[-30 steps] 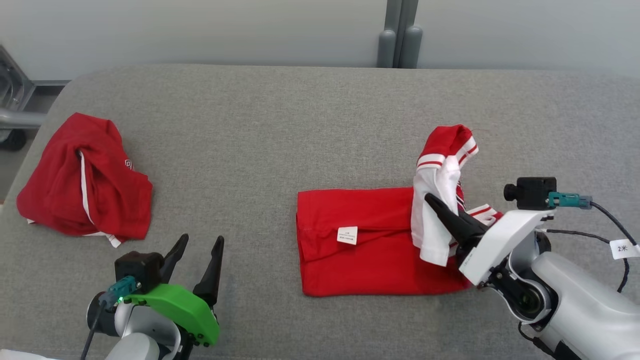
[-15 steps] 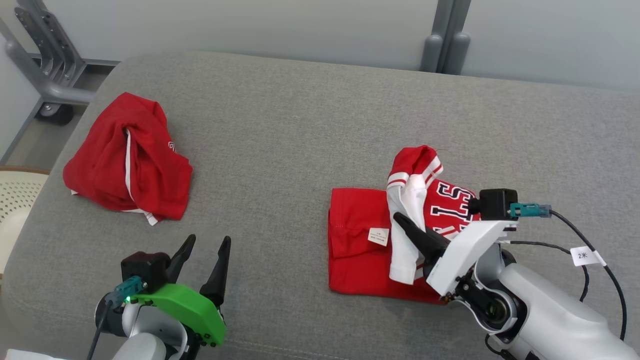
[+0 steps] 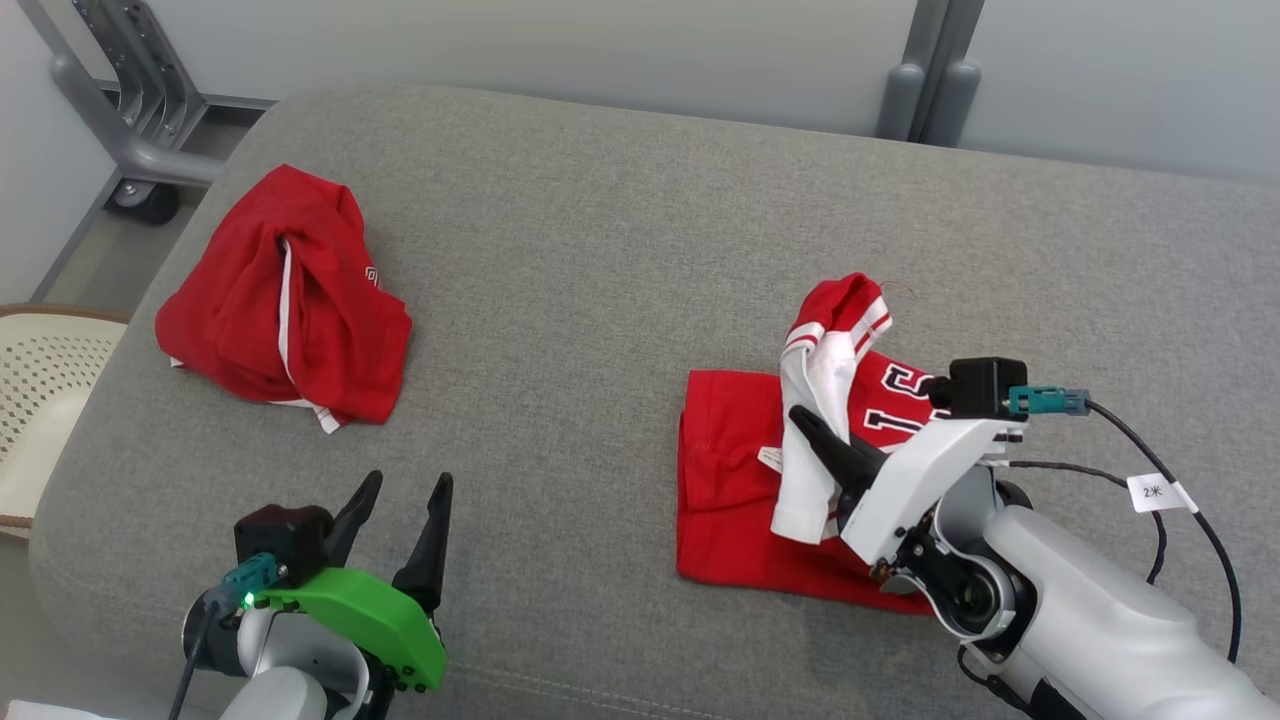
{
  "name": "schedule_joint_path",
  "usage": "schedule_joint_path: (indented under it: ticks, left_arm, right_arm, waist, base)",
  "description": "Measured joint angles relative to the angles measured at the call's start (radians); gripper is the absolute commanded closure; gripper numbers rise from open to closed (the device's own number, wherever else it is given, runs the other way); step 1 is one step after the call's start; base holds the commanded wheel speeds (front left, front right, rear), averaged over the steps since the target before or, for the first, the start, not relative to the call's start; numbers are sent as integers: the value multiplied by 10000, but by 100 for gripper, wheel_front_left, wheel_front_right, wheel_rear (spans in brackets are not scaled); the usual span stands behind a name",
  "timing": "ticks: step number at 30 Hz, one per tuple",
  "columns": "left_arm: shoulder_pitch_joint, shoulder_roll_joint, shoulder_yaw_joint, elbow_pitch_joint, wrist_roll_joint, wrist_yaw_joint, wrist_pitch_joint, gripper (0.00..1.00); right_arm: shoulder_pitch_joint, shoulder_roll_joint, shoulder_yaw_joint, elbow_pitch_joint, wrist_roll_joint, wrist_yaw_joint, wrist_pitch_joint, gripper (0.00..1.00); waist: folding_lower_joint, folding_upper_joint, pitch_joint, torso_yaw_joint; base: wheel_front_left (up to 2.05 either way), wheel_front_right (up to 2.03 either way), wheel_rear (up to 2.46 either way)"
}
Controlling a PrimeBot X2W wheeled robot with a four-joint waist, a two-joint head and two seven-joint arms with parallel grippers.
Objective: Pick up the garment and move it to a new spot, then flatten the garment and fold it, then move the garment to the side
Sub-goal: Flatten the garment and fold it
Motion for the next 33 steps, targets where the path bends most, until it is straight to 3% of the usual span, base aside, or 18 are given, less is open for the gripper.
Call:
schedule_joint_path:
  ticks: [4, 6, 8, 17, 25, 33]
  left_arm:
    - [0, 0, -2, -4, 0, 0, 2, 0]
    - [0, 0, -6, -4, 0, 0, 2, 0]
    - [0, 0, -8, -6, 0, 0, 2, 0]
    - [0, 2, 8, -12, -38, 0, 0, 0]
    - [0, 38, 86, -36, -40, 2, -33, 0]
    - [26, 198, 205, -69, -40, 21, -79, 0]
  right_arm:
    - [-40, 38, 44, 174, -15, -90, 2, 100]
    - [-71, 54, 82, 301, -48, -94, 2, 67]
    - [-116, 86, 109, 418, -111, -96, 2, 0]
    - [-361, 299, 201, 502, -422, -81, -192, 0]
    - [-519, 403, 81, 362, -414, 140, -485, 0]
    - [-553, 130, -295, 226, -382, 270, -805, 0]
  waist:
    - [0, 0, 43, 14]
    - [0, 0, 64, 19]
    - [0, 0, 83, 26]
    - [0, 0, 104, 52]
    - [0, 0, 86, -22]
    - [0, 0, -5, -279]
  base:
    - [0, 0, 0]
    - [0, 0, 0]
    - [0, 0, 0]
    - [0, 0, 0]
    - [0, 0, 0]
    - [0, 0, 0]
